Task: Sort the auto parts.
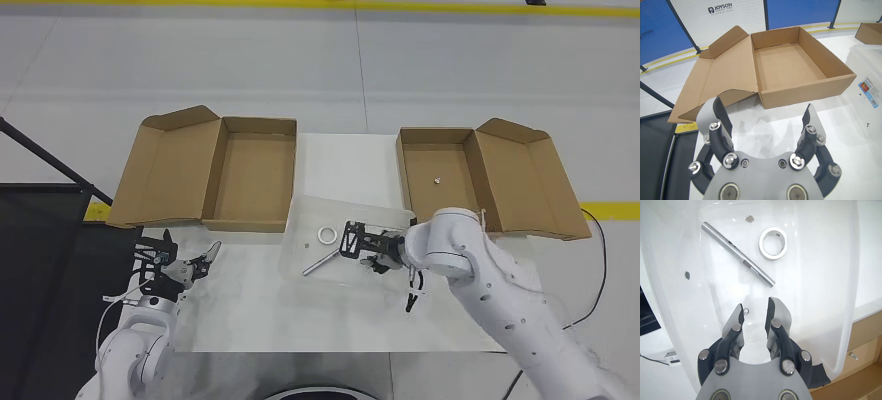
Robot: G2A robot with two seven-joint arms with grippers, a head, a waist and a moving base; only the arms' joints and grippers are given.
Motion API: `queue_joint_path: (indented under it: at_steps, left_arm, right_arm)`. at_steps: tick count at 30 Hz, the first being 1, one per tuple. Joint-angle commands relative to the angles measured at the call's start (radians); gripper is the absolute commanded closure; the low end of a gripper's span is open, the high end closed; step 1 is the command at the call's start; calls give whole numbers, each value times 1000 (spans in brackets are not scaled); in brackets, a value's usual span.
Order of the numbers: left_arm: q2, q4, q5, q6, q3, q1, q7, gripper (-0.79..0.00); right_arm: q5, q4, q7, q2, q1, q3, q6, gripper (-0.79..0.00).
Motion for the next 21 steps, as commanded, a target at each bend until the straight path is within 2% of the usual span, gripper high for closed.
queue_joint_path:
  at_steps: [1, 11, 21]
  left_arm:
    - [0, 0, 0, 0, 0, 0, 0, -785]
    - [0, 0, 0, 0, 0, 0, 0, -785]
    - [0, 0, 0, 0, 0, 0, 0, -785]
  right_arm:
    - [34, 4, 13, 12, 27, -37, 13, -317]
    - [171, 31, 50, 63, 136, -189, 50, -305]
    - [190, 59, 58, 70, 156, -203, 67, -305]
